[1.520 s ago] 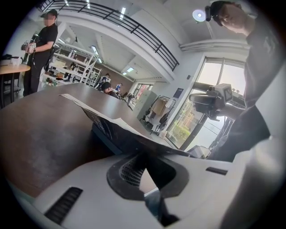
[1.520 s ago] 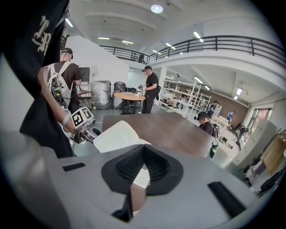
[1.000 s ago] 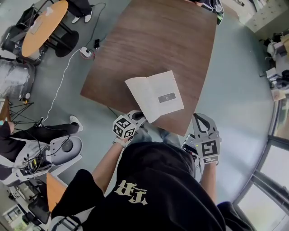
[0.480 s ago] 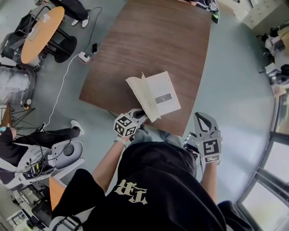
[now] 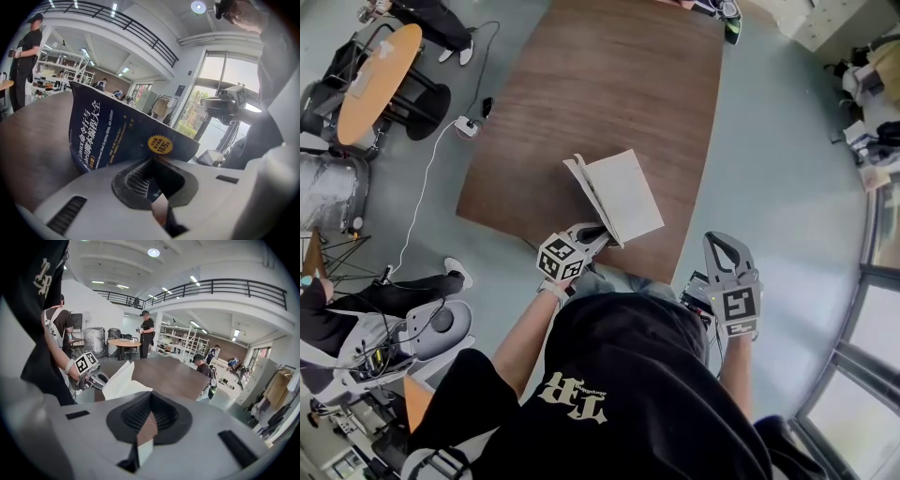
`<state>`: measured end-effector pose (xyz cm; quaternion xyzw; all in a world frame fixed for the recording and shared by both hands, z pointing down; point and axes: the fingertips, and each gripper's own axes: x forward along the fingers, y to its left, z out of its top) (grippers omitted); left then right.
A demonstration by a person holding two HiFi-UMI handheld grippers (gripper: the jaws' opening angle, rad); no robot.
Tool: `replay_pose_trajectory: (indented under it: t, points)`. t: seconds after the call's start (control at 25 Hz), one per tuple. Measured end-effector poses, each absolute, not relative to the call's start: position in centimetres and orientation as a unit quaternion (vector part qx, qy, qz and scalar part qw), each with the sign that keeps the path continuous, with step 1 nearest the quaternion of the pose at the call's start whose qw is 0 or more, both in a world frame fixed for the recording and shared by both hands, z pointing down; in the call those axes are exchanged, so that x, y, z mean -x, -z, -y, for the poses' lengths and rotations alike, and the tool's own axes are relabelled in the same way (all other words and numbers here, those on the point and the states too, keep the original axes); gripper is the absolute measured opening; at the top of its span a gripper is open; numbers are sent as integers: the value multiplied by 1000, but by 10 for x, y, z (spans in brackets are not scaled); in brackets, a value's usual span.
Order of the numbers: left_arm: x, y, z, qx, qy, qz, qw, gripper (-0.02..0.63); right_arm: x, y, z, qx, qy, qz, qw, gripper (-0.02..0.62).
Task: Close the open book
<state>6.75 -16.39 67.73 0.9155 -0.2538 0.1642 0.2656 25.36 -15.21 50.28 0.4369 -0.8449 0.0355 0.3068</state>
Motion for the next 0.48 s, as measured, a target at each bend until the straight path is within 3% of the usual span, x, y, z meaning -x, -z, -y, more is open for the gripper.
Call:
replay_pose_trajectory:
  t: [0.48]
  points:
    - [-96,-697,180,-913,-194,236,270,6,-289,-506,156,-456,-46,832,313,-14]
